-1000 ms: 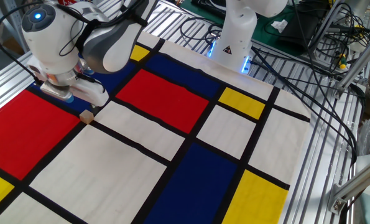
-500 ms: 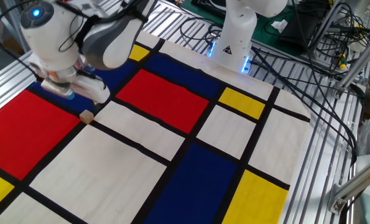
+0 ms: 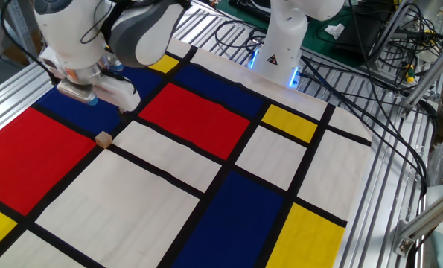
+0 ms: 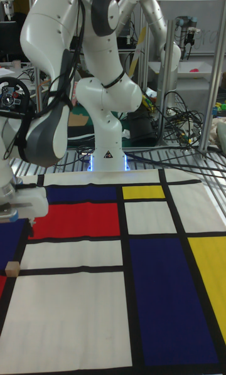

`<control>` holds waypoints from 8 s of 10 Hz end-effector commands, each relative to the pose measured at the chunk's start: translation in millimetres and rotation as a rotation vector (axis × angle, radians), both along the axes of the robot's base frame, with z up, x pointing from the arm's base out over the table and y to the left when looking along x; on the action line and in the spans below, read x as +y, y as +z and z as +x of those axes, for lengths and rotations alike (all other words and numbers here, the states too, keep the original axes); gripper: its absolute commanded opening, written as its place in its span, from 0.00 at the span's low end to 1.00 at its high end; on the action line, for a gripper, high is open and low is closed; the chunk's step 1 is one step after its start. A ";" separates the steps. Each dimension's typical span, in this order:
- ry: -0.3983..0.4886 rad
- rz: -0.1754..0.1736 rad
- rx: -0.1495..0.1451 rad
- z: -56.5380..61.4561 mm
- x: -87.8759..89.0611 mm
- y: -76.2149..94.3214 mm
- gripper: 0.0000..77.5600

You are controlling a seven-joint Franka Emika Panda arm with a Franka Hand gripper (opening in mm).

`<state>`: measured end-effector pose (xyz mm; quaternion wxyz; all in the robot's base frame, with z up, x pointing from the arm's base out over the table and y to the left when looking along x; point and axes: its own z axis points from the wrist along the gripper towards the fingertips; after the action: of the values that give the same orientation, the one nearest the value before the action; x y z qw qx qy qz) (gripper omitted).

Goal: Pick up the small block on the left and move it to the right

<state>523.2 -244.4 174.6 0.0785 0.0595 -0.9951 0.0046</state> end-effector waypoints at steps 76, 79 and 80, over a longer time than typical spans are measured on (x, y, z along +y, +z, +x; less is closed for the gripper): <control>0.056 -0.014 -0.065 24.5 -26.2 -99.3 0.01; 0.056 -0.014 -0.065 24.5 -26.2 -99.3 0.01; 0.056 -0.014 -0.065 24.5 -26.2 -99.3 0.01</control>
<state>546.9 -269.9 73.9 0.0477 0.0871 -0.9949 0.0154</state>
